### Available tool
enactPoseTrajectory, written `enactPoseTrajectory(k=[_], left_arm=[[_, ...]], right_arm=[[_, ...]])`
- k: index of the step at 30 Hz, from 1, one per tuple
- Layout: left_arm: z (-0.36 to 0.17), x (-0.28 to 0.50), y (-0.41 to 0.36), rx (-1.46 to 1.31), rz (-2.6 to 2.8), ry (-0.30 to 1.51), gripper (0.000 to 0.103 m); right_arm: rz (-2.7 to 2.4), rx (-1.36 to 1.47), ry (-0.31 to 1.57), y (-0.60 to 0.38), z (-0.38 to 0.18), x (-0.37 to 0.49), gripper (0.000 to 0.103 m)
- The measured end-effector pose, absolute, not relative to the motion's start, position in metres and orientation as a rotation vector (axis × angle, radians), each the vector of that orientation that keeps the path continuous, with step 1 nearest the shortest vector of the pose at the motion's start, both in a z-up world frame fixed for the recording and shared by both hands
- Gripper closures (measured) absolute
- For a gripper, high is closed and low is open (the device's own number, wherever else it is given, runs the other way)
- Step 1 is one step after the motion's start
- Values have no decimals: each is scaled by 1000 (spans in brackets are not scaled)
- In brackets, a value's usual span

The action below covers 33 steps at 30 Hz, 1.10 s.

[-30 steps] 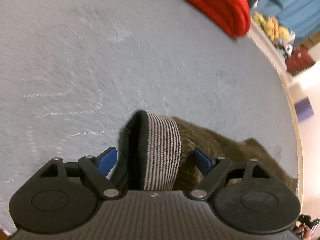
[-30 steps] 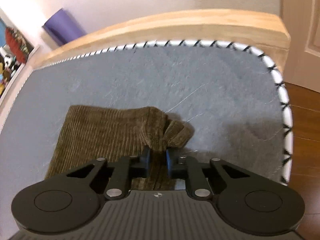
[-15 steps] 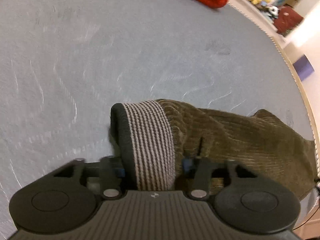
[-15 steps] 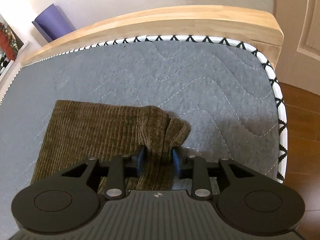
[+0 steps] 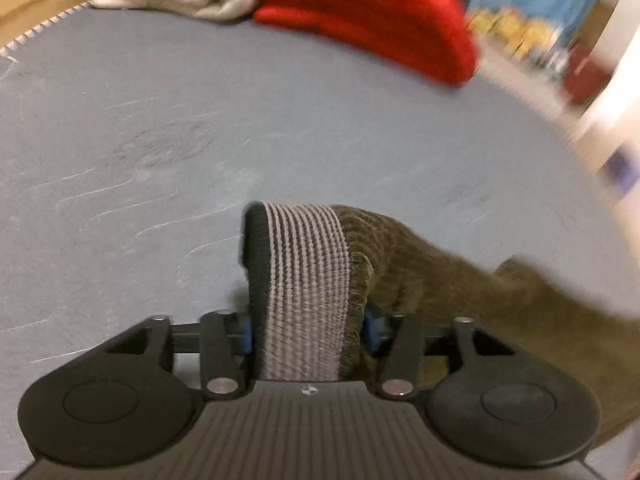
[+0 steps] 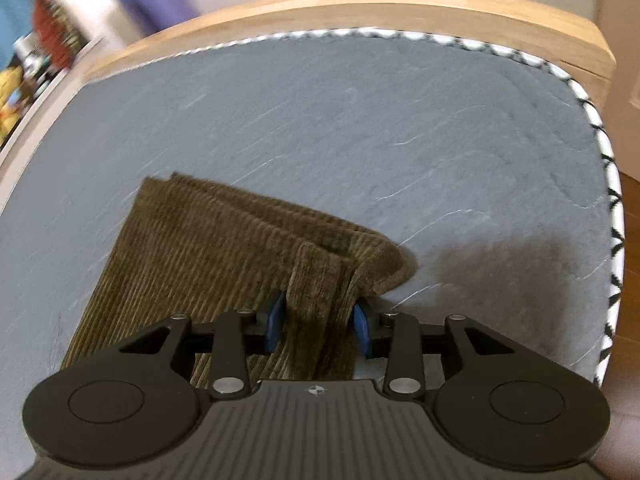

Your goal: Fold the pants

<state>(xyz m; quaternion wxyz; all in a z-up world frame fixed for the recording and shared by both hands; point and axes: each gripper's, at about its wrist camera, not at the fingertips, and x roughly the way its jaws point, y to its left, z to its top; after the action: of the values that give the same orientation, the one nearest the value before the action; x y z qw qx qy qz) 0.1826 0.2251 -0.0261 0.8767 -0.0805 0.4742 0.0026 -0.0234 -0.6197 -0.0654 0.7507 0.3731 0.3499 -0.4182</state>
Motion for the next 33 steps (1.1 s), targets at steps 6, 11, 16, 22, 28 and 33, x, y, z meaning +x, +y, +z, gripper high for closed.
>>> enactPoseTrajectory(k=[6,11,16,22,28,33], left_arm=[[11,152,208,-52,193,819,28],[20,137,190,-172,49,789,44],[-7,139,161,-66,-11,846,65],[-63,135,157,214,13,1021,88],[-19,117,139,183,64,880,67],[1,99,113,165,-59,774,57]], right_arm=[[-919,829,777,-625,-72,-26,65],[-939,827,779,-621,-71,-27,65],[-947,844,775,-622,-67,-34,65],[-945,829,790,-618,-65,-34,59],[-986,813,762,-615,-54,-44,55],[-1021,586,631,-595,-19,-46,55]])
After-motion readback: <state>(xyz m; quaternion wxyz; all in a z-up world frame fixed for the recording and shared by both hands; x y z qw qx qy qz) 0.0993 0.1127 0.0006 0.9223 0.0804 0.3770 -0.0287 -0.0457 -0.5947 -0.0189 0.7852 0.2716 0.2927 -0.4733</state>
